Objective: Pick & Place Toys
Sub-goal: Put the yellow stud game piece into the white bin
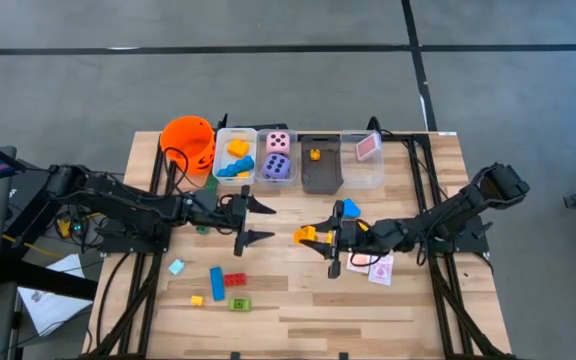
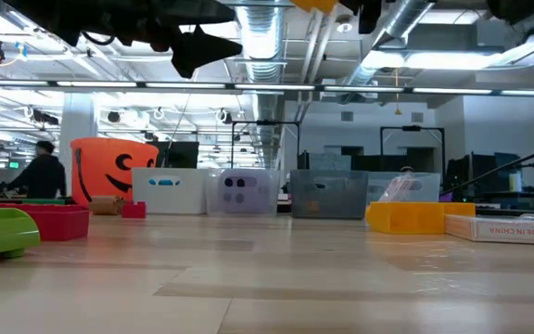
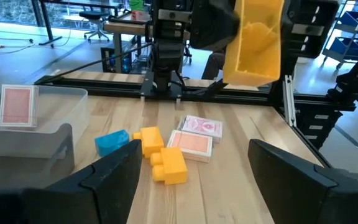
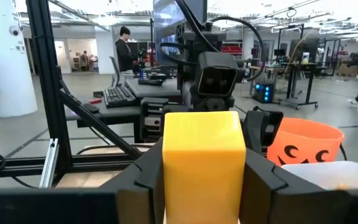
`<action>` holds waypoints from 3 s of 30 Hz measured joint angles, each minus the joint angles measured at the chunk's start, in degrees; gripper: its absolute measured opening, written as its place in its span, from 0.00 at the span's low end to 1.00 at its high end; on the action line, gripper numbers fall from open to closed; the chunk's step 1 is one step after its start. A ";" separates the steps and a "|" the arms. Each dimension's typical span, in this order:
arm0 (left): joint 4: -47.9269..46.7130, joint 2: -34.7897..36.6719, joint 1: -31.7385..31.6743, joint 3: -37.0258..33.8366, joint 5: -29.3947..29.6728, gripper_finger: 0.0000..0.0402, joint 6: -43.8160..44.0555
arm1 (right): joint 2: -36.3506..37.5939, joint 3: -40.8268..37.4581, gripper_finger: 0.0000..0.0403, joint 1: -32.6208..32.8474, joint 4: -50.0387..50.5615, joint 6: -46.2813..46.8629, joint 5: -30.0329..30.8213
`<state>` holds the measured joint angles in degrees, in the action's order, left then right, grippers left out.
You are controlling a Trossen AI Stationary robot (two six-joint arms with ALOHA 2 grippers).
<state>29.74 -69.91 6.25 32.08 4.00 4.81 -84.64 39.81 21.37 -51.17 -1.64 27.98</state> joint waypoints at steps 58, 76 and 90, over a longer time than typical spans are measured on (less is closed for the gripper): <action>16.26 -17.05 2.81 8.46 2.79 0.71 -2.38 | 0.00 0.00 0.32 -1.21 2.74 4.62 0.08; 16.19 -17.05 2.81 8.46 0.20 0.37 -2.38 | -0.01 0.00 0.32 -1.25 2.74 4.65 0.08; 14.78 -16.98 2.61 8.46 0.21 0.33 -2.40 | -0.04 0.00 0.42 -1.21 2.76 4.75 0.01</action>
<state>44.53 -86.89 8.86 40.53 4.21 2.42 -84.68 39.81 20.16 -48.41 3.11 27.98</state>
